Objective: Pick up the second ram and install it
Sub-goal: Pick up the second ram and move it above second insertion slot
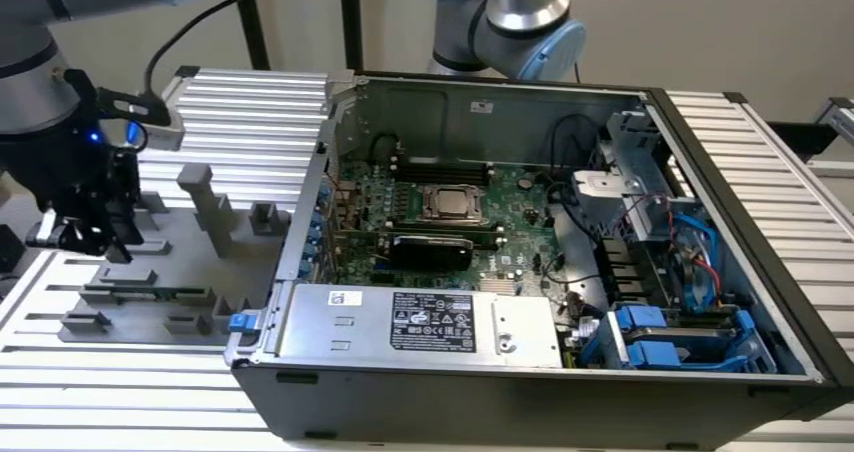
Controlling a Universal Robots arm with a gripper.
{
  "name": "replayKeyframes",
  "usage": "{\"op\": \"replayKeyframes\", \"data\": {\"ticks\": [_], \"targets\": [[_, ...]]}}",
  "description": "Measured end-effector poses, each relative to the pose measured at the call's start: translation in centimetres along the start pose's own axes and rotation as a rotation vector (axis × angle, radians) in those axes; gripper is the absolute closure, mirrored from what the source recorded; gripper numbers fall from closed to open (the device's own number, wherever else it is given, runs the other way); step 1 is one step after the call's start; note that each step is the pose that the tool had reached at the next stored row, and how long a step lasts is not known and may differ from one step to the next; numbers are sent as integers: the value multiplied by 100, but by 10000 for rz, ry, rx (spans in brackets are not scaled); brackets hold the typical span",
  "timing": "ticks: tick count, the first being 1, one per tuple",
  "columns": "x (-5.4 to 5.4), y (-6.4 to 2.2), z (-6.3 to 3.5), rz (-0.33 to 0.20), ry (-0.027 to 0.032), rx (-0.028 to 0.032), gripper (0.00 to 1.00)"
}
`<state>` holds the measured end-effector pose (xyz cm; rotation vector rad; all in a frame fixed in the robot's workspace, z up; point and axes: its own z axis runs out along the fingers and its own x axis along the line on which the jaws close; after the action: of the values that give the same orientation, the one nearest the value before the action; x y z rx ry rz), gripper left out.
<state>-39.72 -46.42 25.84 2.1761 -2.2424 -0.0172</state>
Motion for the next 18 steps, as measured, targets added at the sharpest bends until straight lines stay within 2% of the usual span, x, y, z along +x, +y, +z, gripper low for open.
{"op": "replayKeyframes", "data": {"ticks": [18], "targets": [[51, -9, 327, -158, 7, 0, 0]]}}
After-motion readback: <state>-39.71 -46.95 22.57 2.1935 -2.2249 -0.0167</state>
